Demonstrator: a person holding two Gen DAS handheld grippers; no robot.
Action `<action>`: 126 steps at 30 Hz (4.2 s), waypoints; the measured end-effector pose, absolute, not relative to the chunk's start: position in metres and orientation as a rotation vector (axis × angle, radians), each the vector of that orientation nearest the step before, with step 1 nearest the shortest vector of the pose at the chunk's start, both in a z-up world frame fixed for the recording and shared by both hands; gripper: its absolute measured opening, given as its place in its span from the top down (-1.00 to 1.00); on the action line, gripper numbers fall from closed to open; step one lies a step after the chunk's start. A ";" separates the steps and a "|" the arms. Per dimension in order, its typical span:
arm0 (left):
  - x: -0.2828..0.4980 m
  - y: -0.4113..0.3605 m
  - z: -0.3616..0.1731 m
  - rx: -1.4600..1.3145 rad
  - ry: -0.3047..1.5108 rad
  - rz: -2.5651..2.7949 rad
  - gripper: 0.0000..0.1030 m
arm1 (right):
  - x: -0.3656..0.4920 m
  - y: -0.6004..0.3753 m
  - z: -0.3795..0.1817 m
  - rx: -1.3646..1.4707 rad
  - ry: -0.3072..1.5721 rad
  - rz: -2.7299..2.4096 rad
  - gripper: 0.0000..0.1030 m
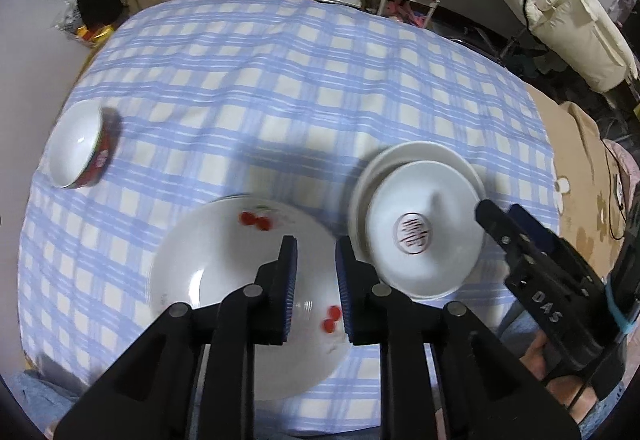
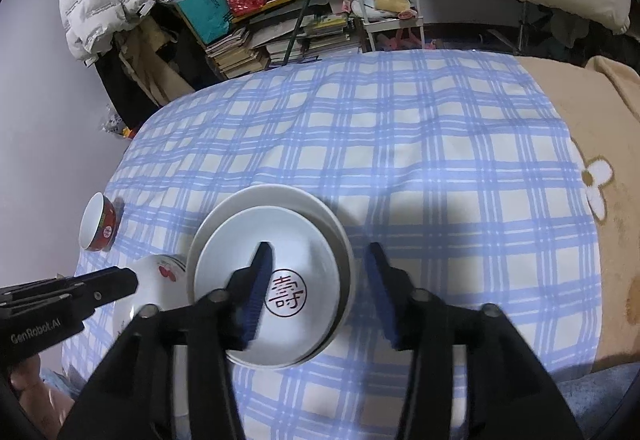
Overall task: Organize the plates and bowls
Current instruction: 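Move both open grippers toward the remaining bowls on the table, then grasp the rim of the plain white bowl with the right gripper, then carry the white bowl with the right gripper over the nested bowls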
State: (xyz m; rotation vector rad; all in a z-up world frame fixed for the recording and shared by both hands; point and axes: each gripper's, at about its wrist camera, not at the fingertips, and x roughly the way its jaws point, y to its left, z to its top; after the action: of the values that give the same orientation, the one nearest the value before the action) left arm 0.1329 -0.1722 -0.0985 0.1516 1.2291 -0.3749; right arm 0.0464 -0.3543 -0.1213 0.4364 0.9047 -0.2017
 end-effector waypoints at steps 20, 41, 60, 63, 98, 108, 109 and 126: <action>0.141 -0.055 -0.068 0.142 1.120 -0.221 -0.33 | 0.064 -0.267 -0.084 0.296 0.851 -0.117 -0.91; 0.176 0.018 -0.041 0.157 0.990 -0.058 -0.45 | 0.116 -0.213 -0.080 0.268 0.867 -0.099 -0.92; 0.241 0.051 -0.045 0.182 0.996 -0.001 -0.45 | 0.185 -0.167 -0.057 0.211 0.853 -0.066 -0.92; 0.247 0.055 -0.051 0.189 0.997 0.024 -0.45 | 0.196 -0.157 -0.059 0.203 0.868 -0.049 -0.92; 0.319 0.097 -0.163 0.081 1.205 0.061 -0.44 | 0.304 -0.066 -0.148 0.130 1.071 0.113 -0.78; 0.331 0.099 -0.182 -0.048 1.220 -0.004 0.66 | 0.315 -0.056 -0.177 0.214 1.158 0.168 0.28; 0.331 0.099 -0.182 -0.078 1.223 -0.024 0.79 | 0.315 -0.054 -0.179 0.224 1.165 0.178 0.40; 0.284 0.077 -0.134 -0.080 1.165 -0.093 0.82 | 0.258 -0.067 -0.142 0.283 1.119 0.197 0.76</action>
State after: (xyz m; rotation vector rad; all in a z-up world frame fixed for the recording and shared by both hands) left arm 0.2839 0.0765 -0.1340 -0.0799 1.1646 -0.0933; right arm 0.2582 -0.0669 -0.1415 0.2826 1.1195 0.1968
